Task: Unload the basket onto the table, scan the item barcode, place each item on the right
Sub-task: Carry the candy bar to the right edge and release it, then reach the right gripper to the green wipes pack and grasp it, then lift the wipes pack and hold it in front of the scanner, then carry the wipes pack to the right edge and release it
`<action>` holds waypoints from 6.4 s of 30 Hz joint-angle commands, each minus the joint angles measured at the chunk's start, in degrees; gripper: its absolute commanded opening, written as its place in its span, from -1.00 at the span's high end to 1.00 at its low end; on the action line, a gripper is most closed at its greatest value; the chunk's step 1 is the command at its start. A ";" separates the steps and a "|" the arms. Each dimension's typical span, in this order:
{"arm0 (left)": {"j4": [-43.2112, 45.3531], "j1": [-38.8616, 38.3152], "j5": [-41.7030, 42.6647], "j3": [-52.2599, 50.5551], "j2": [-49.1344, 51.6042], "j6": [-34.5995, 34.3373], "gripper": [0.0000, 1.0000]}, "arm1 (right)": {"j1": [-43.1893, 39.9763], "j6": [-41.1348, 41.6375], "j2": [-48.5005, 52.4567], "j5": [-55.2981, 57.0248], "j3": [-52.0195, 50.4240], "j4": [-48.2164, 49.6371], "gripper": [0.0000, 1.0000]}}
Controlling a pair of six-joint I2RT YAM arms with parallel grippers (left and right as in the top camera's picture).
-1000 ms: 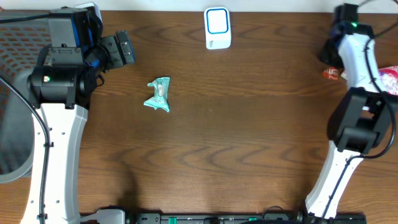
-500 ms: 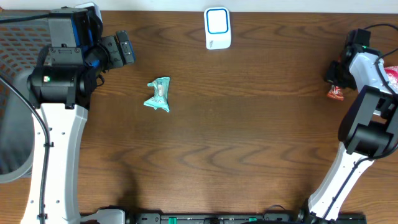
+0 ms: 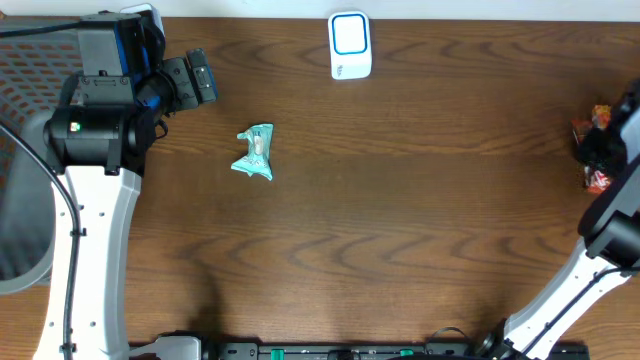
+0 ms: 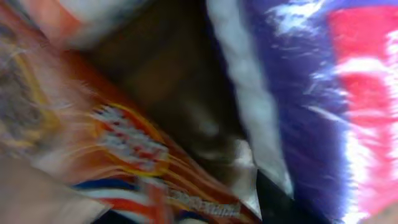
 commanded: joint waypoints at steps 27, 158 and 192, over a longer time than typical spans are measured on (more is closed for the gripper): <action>0.00 0.15 -0.72 0.59 0.33 -0.22 -0.96 | 18.21 0.83 0.24 -55.82 31.39 -21.70 -0.98; 0.00 0.15 -0.72 0.59 0.33 -0.22 -0.96 | 54.60 20.96 1.55 -1.86 8.96 44.74 0.98; 0.00 0.15 -0.72 0.59 0.33 -0.22 -0.96 | 23.91 -0.37 -6.62 27.26 8.92 -4.13 0.98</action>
